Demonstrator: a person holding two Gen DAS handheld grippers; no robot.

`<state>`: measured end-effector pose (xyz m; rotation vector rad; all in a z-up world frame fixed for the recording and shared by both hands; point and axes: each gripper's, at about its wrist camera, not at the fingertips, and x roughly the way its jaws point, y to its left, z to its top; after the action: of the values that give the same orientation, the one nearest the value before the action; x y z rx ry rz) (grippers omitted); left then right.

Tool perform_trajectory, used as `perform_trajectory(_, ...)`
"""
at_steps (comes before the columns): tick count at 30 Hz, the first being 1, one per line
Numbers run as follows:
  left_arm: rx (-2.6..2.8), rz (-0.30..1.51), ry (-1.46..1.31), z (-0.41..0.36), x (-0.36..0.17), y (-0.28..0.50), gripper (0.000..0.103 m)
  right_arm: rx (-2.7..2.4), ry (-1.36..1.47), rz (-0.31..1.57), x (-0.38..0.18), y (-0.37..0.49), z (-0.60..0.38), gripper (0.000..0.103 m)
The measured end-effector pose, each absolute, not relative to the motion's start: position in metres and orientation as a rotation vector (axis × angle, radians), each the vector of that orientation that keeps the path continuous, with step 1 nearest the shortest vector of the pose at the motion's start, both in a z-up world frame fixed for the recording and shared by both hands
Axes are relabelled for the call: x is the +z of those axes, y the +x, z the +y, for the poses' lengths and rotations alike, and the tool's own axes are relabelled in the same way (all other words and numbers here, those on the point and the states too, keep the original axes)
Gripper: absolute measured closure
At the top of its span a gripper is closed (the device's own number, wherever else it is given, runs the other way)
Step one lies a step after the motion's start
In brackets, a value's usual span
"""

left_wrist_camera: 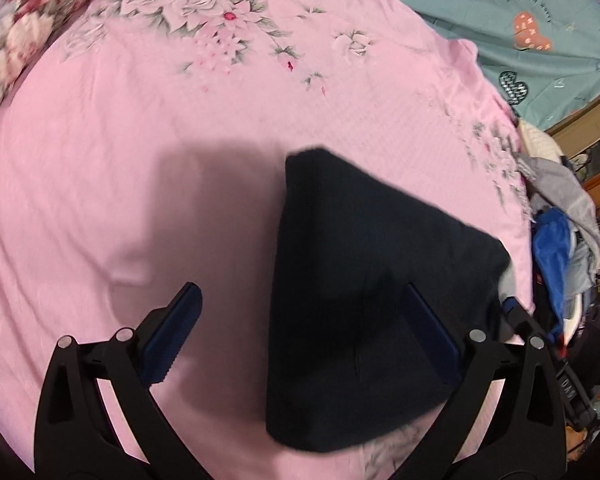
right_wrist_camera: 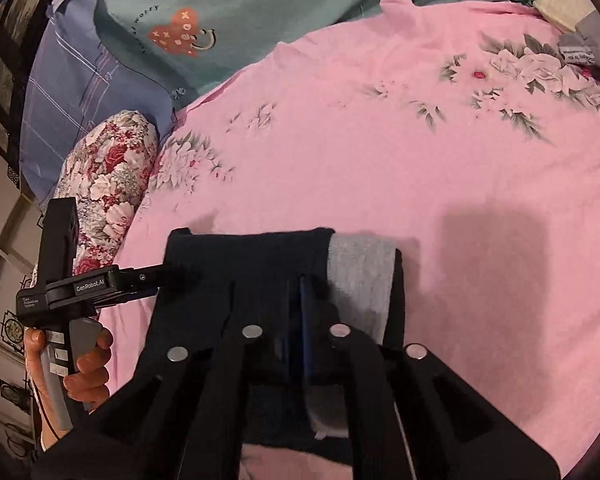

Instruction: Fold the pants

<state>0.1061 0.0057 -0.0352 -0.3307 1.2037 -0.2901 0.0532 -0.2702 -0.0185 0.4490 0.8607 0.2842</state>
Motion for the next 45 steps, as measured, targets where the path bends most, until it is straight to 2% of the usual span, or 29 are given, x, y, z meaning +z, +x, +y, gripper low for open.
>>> perform_trajectory(1, -0.295, 1.2, -0.336, 0.008, -0.037, 0.098, 0.002, 0.308, 0.444, 0.856, -0.018, 0.042, -0.27, 0.072)
perform_trajectory(5, -0.282, 1.235, -0.252, 0.005, -0.065, 0.075, 0.002, 0.331, 0.465, 0.92, -0.041, 0.013, -0.273, 0.07)
perform_trajectory(6, -0.283, 1.221, -0.231, 0.005, -0.066, 0.073, 0.002, 0.317, 0.477, 0.927, -0.051, 0.012, -0.277, 0.073)
perform_trajectory(8, -0.264, 1.217, -0.238, 0.006, -0.06, 0.069, 0.002, 0.317, 0.566, 0.937, -0.057, 0.012, -0.293, 0.085)
perform_trajectory(10, -0.279, 1.206, -0.251, 0.008, -0.05, 0.068, 0.002, 0.327, 0.62, 0.934, -0.049, 0.011, -0.3, 0.084)
perform_trajectory(12, -0.31, 1.192, -0.27, 0.011, -0.04, 0.067, 0.002, 0.327, 0.597, 0.899, -0.036, 0.005, -0.3, 0.067)
perform_trajectory(13, -0.323, 1.192, -0.282, 0.011, -0.038, 0.069, 0.002, 0.323, 0.585, 0.88, -0.031, 0.003, -0.301, 0.047)
perform_trajectory(14, -0.348, 1.197, -0.3, 0.011, -0.036, 0.071, 0.002, 0.312, 0.577, 0.862, -0.027, 0.001, -0.301, 0.032)
perform_trajectory(16, -0.391, 1.214, -0.313, 0.006, -0.037, 0.076, 0.002, 0.256, 0.553, 0.83, -0.025, 0.001, -0.305, 0.026)
perform_trajectory(18, -0.427, 1.222, -0.291, -0.005, -0.04, 0.083, 0.005, 0.227, 0.571, 0.851, -0.031, 0.007, -0.31, 0.026)
perform_trajectory(28, -0.51, 1.283, -0.3, -0.012, -0.06, 0.098, 0.008, 0.321, 0.685, 0.967, -0.068, 0.029, -0.315, 0.026)
perform_trajectory(29, -0.509, 1.284, -0.302, -0.012, -0.06, 0.098, 0.011, 0.318, 0.692, 0.973, -0.069, 0.03, -0.316, 0.026)
perform_trajectory(30, -0.519, 1.287, -0.308, -0.014, -0.061, 0.098, 0.021, 0.326, 0.716, 0.979, -0.072, 0.032, -0.316, 0.026)
perform_trajectory(32, -0.553, 1.303, -0.319, -0.018, -0.062, 0.099, 0.029, 0.352, 0.78, 0.993, -0.077, 0.035, -0.318, 0.026)
perform_trajectory(36, -0.55, 1.275, -0.262, -0.029, -0.061, 0.099, 0.035, 0.361, 0.675, 1.017, -0.071, 0.043, -0.301, 0.026)
perform_trajectory(38, -0.55, 1.259, -0.239, -0.034, -0.06, 0.101, 0.037, 0.357, 0.639, 1.017, -0.069, 0.045, -0.294, 0.034)
perform_trajectory(44, -0.581, 1.246, -0.273, -0.04, -0.064, 0.116, 0.039, 0.341, 0.627, 1.033, -0.075, 0.067, -0.289, 0.039)
perform_trajectory(45, -0.563, 1.243, -0.274, -0.04, -0.062, 0.115, 0.048, 0.326, 0.64, 1.041, -0.075, 0.068, -0.29, 0.04)
